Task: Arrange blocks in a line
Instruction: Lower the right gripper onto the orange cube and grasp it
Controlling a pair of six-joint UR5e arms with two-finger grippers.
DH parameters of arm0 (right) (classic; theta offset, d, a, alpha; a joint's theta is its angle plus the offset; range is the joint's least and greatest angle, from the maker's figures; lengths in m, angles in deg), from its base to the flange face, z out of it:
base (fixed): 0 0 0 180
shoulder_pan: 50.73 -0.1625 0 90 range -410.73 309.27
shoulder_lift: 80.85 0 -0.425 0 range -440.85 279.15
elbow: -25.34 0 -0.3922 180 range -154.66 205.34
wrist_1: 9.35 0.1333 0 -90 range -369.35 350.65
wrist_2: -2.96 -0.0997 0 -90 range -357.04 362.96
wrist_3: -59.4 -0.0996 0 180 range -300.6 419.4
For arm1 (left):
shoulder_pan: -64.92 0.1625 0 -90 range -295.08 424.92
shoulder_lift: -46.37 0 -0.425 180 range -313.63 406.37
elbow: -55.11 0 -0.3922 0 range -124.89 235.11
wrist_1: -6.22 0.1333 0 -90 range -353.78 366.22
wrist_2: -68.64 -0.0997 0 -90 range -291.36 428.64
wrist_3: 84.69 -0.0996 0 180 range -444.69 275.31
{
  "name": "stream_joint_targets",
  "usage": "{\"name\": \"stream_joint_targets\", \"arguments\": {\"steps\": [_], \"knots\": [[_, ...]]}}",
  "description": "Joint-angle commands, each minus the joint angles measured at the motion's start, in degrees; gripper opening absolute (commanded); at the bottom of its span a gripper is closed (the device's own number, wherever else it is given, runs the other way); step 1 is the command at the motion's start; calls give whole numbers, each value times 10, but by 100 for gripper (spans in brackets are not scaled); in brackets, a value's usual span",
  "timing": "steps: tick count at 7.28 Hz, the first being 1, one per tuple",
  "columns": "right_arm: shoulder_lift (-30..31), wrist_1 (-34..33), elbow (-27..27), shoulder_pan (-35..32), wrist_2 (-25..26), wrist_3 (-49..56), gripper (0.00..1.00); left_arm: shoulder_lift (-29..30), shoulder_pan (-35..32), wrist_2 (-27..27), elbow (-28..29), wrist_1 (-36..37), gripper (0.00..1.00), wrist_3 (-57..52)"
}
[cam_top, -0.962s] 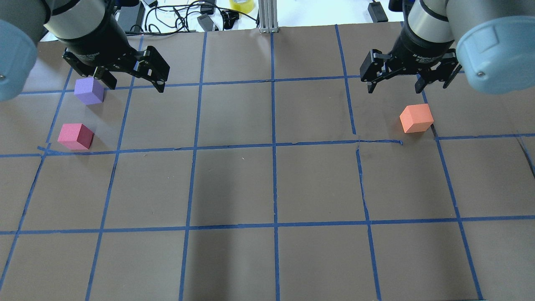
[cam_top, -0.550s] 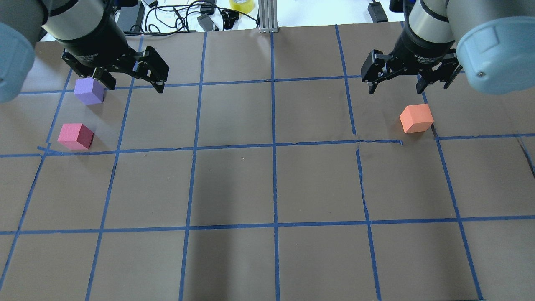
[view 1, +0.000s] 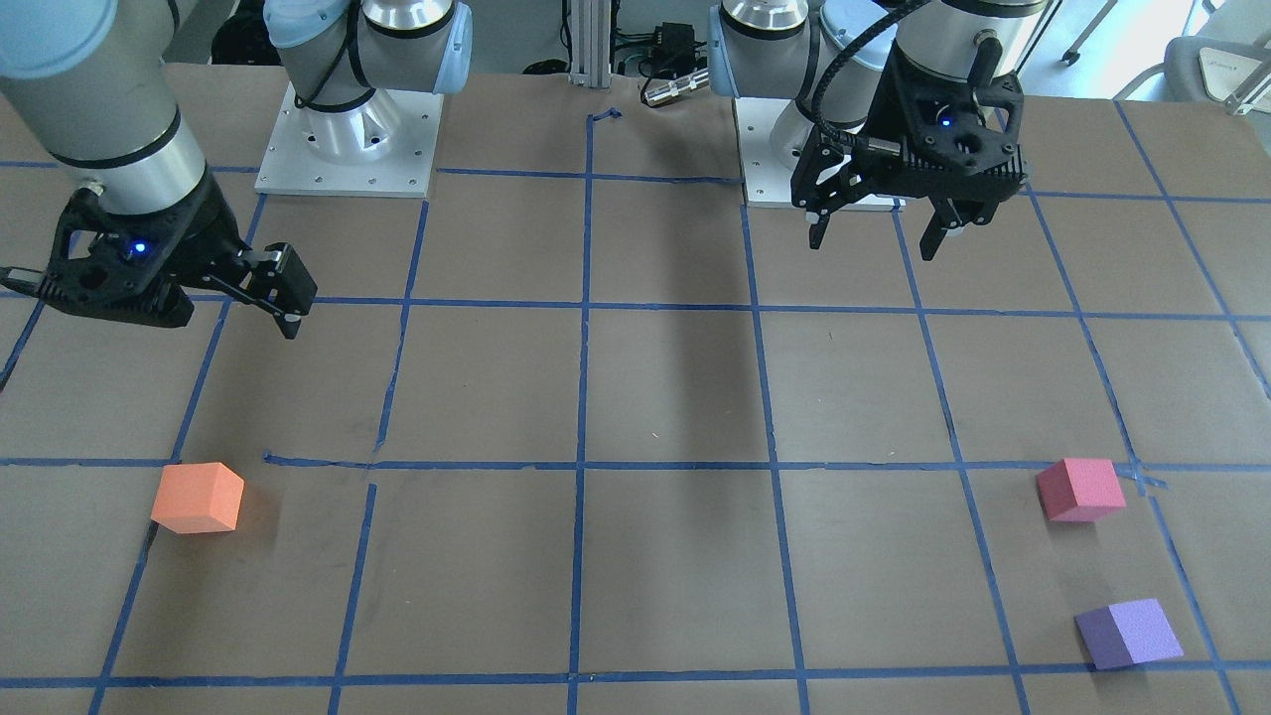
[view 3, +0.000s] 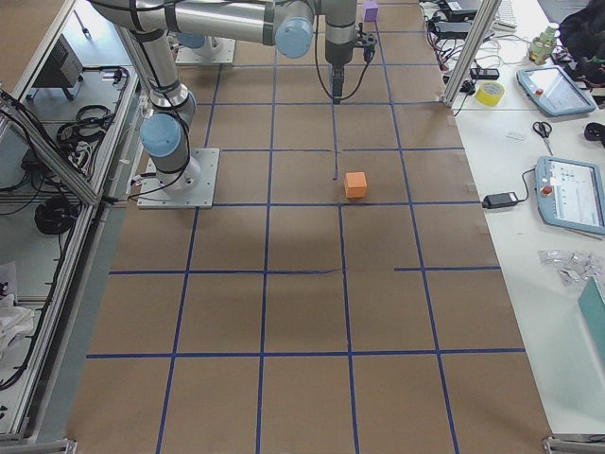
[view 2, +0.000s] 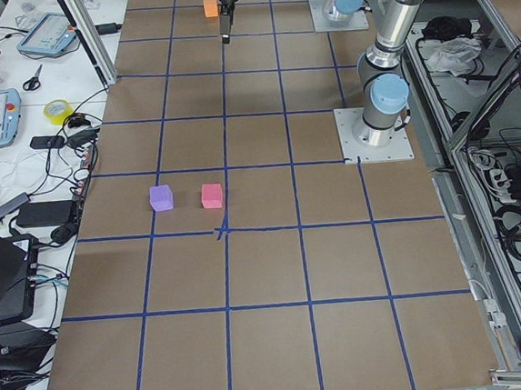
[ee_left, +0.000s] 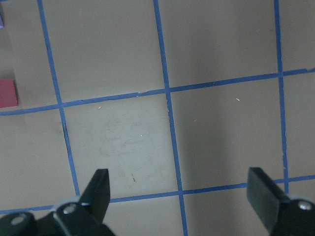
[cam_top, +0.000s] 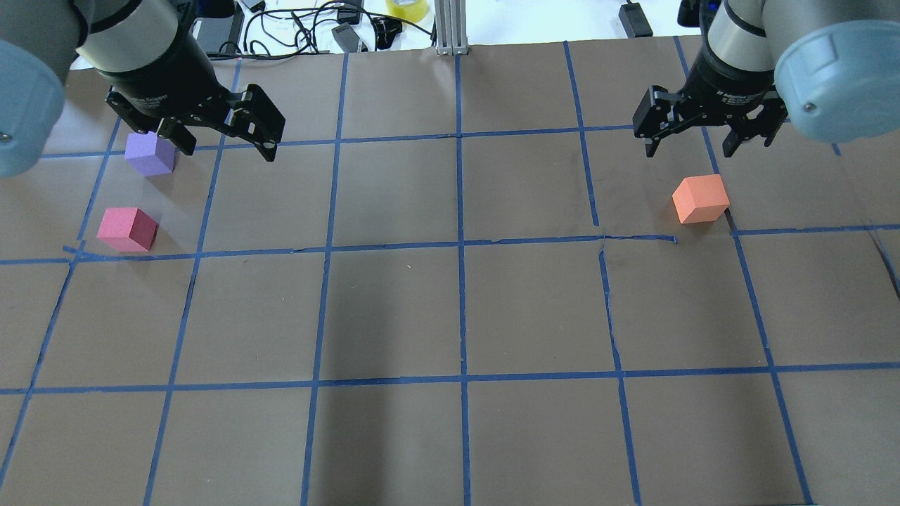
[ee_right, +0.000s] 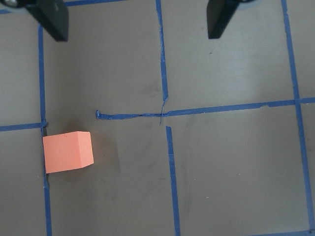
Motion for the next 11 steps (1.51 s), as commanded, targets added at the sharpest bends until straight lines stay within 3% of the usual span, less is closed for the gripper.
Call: {"name": "stream_joint_targets", "arguments": {"steps": [1, 4, 7, 11], "knots": [[-41, -9, -2, 57, 16, 38, 100, 8, -1, -2, -2, 1, 100, -6], [-107, -136, -24, 75, 8, 135, 99, -2, -3, -3, -2, -4, 100, -3], [-176, -244, -58, 122, -42, 297, 100, -1, 3, 4, -2, 0, 100, -4], [-198, -246, -63, 125, -44, 297, 100, 4, 4, 3, -2, 8, 100, -4]]}}
